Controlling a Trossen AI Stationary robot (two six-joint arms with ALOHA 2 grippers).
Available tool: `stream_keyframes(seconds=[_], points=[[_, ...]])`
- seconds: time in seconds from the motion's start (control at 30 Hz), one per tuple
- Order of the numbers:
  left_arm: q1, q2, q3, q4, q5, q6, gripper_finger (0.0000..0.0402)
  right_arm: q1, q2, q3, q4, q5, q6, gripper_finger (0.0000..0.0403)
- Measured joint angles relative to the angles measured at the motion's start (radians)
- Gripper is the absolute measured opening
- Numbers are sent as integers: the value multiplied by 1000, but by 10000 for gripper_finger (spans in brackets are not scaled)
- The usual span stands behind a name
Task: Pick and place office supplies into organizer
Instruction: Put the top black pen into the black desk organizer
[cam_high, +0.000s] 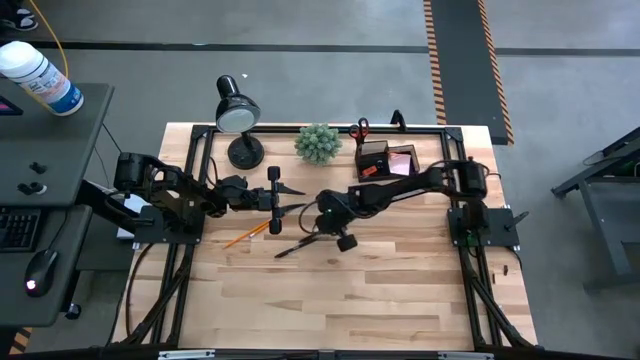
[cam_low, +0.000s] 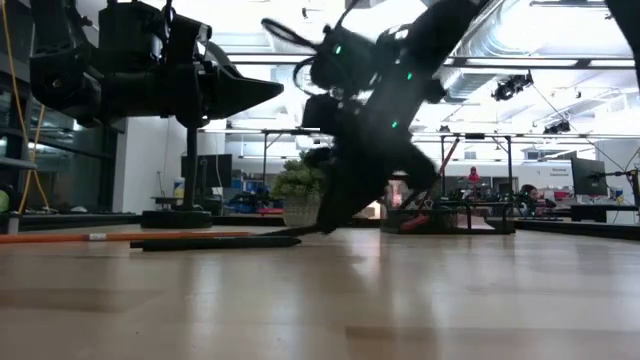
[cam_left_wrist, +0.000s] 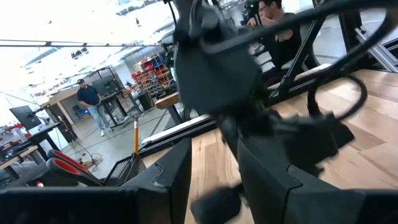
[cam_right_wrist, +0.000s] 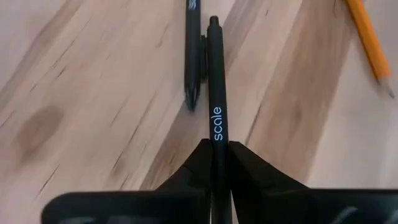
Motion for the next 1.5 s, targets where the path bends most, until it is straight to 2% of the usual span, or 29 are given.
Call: stream_keyframes(seconds=[0.27, 0.53, 0.7, 0.77, 0.9, 1.07, 1.23, 1.33, 1.5], points=[[0, 0, 0, 0, 0, 0, 117, 39, -177, 1, -257, 220, -12, 27], [0, 0, 0, -4, 0, 0, 117, 54, -390, 2, -571, 574, -22, 27], [0, 0, 0, -4, 0, 0, 117, 42, -506, 3, -636, 825, -144, 26], [0, 0, 0, -3, 0, 0, 117, 30, -535, 3, -633, 869, -245, 26], [0, 0, 0, -3, 0, 0, 117, 2, -551, 3, -643, 881, -477, 27], [0, 0, 0, -3, 0, 0, 117, -31, -526, 3, -644, 1015, -639, 26], [0, 0, 0, -3, 0, 0, 117, -73, -492, 3, -639, 1172, -680, 26], [0, 0, 0, -3, 0, 0, 117, -107, -469, 3, -639, 1211, -680, 26], [0, 0, 0, -3, 0, 0, 117, -160, -424, 3, -655, 1216, -680, 27]])
